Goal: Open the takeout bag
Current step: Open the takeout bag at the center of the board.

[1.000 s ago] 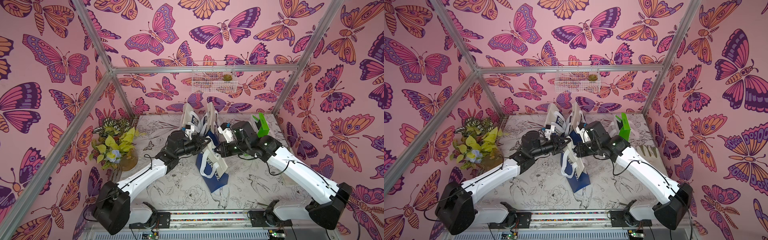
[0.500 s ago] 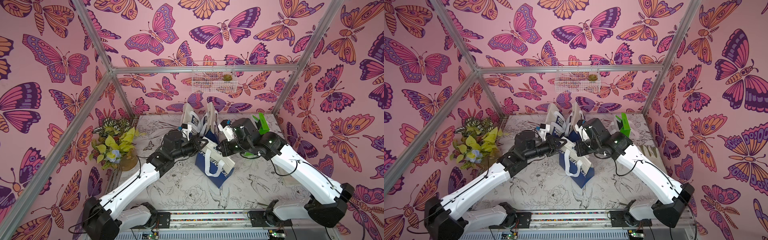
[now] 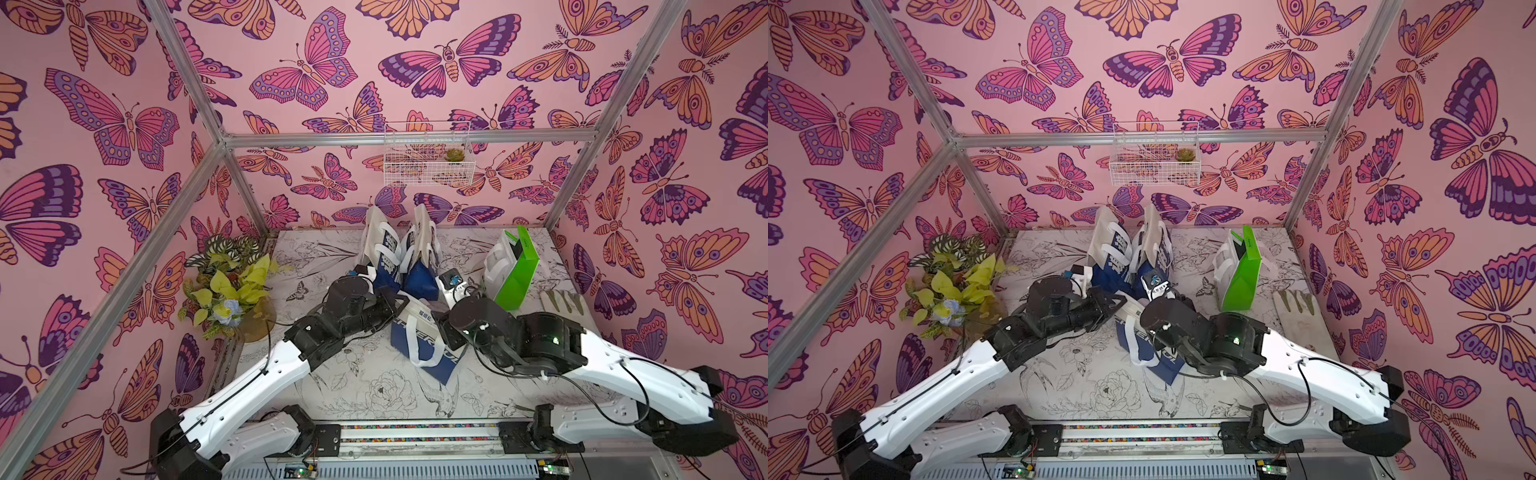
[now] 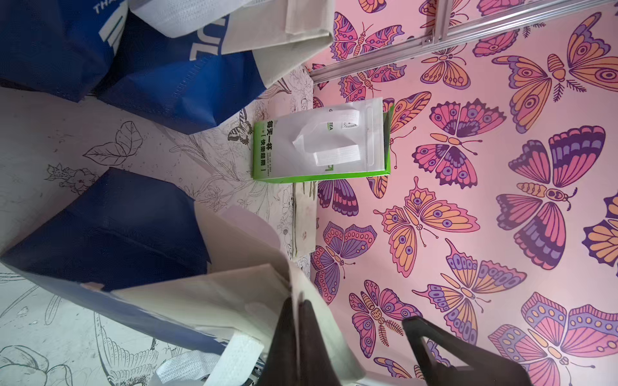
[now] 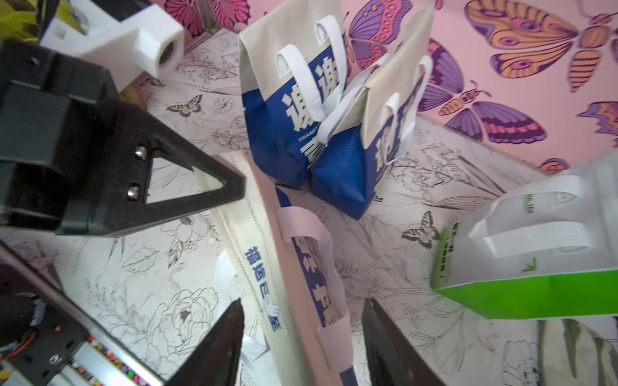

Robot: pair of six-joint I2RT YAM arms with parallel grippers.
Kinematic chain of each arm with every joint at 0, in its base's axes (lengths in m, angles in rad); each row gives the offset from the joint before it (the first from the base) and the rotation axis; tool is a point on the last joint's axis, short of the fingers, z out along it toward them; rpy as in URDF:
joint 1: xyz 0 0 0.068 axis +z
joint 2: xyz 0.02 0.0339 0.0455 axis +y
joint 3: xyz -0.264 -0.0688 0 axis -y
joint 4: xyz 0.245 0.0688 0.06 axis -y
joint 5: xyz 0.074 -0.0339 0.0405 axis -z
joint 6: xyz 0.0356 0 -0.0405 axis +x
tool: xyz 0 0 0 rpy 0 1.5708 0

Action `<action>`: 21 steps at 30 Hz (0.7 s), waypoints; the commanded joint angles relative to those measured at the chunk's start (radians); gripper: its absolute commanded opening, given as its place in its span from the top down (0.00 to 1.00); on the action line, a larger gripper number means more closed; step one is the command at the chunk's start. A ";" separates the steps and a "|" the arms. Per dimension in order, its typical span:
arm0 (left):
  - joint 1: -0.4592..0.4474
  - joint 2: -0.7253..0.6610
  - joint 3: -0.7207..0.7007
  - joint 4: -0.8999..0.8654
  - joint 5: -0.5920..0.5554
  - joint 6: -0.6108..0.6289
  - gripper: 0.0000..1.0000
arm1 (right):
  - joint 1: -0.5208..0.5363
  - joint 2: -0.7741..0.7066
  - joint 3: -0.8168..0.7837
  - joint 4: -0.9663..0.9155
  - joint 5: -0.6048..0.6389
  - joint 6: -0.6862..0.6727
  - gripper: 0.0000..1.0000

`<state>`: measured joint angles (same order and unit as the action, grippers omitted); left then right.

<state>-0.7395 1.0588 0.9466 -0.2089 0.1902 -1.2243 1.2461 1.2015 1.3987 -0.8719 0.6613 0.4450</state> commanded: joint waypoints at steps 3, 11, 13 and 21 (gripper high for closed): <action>-0.004 -0.006 0.003 -0.029 -0.032 -0.025 1.00 | 0.084 -0.009 -0.046 0.063 0.206 0.002 0.28; -0.007 -0.036 -0.001 -0.038 -0.035 -0.074 1.00 | 0.150 0.146 -0.027 0.143 0.262 -0.014 0.23; -0.012 -0.036 0.007 -0.039 -0.028 -0.077 1.00 | 0.150 0.179 -0.012 0.146 0.272 -0.010 0.22; -0.019 -0.048 0.008 -0.039 -0.027 -0.075 1.00 | 0.110 0.250 0.033 0.112 0.348 0.025 0.20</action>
<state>-0.7536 1.0351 0.9466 -0.2352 0.1707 -1.2957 1.3804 1.4460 1.3830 -0.7246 0.9466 0.4431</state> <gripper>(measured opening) 0.048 0.806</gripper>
